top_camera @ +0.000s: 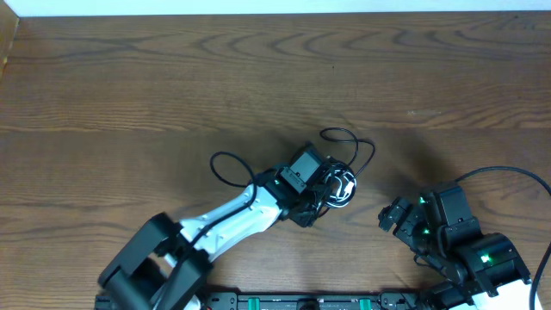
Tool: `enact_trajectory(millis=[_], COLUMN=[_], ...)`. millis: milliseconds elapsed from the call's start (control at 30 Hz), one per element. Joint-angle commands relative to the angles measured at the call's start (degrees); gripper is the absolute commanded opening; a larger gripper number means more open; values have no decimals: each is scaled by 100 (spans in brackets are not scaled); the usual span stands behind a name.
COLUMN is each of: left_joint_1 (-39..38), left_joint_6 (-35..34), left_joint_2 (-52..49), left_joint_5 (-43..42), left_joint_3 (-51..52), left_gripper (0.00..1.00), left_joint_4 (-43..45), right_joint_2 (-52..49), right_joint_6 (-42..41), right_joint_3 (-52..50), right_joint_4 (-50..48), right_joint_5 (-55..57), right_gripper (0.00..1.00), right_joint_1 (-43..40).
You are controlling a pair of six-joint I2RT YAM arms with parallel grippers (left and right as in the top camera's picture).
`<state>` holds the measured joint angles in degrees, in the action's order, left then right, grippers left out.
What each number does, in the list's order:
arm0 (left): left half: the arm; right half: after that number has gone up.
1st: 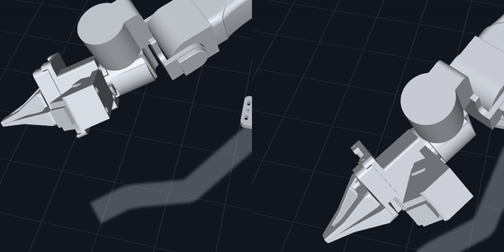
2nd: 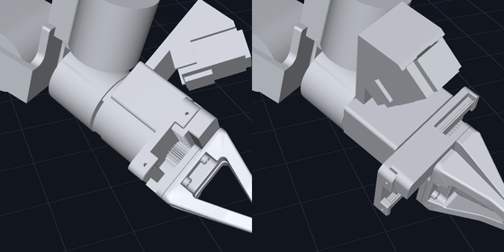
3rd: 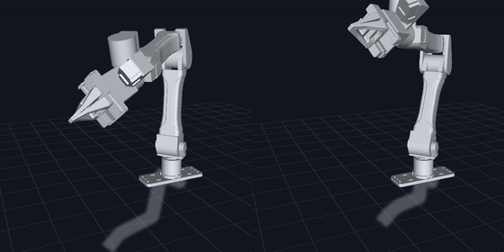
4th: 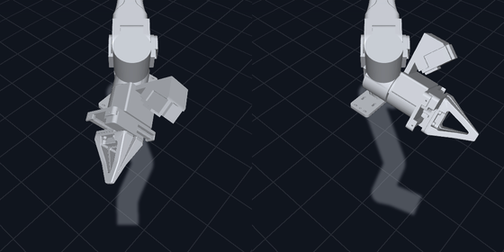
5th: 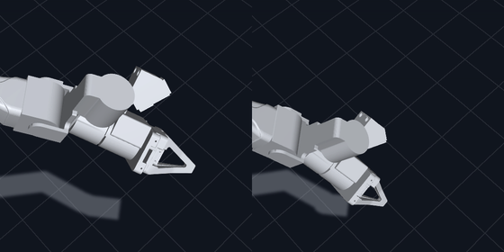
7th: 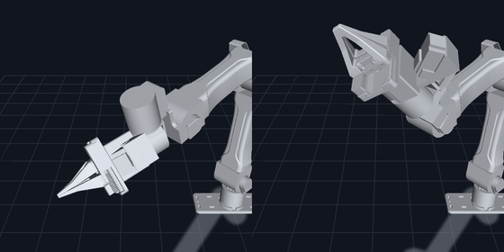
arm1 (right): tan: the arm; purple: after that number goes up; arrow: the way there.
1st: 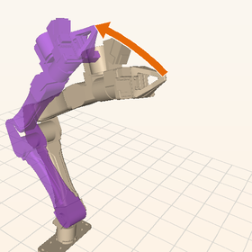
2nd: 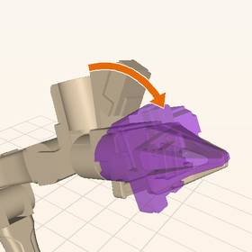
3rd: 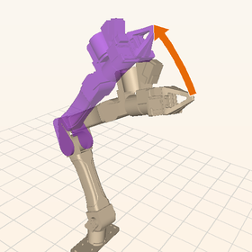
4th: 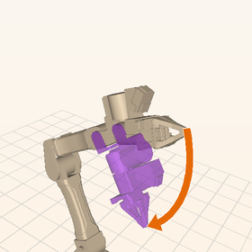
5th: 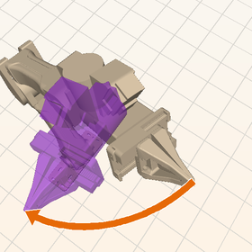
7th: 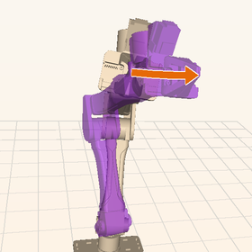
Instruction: Untangle cables
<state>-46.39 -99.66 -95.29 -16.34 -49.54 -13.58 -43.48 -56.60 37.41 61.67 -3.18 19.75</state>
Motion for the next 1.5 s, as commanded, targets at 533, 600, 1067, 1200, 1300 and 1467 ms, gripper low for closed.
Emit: enact_trajectory(millis=[533,600,1067,1200,1300,1467], left_joint_1=[7,7,7,7,4,2], left_joint_6=[-2,-4,420,833,968,1005], left_joint_2=[-619,-610,-586,-586,-586,-586], left_joint_5=[234,221,177,177,179,179], left_joint_3=[-98,-98,-98,-98,-98,-98], left_gripper=[8,8,8,8,8,8], left_joint_4=[452,474,494,492,498,498], right_joint_2=[-2,-2,-2,-2,-15,-234], right_joint_6=[-59,-59,-1016,-1021,-1021,-1023], right_joint_3=[-52,-61,-2315,-2479,-2479,-2479], right_joint_4=[96,92,-3064,-3637,-3762,-4019], right_joint_5=[-87,-461,-1596,-1565,-1434,-1110], right_gripper=[99,99,80,80,82,83], right_joint_1=[28,28,35,55,116,247])
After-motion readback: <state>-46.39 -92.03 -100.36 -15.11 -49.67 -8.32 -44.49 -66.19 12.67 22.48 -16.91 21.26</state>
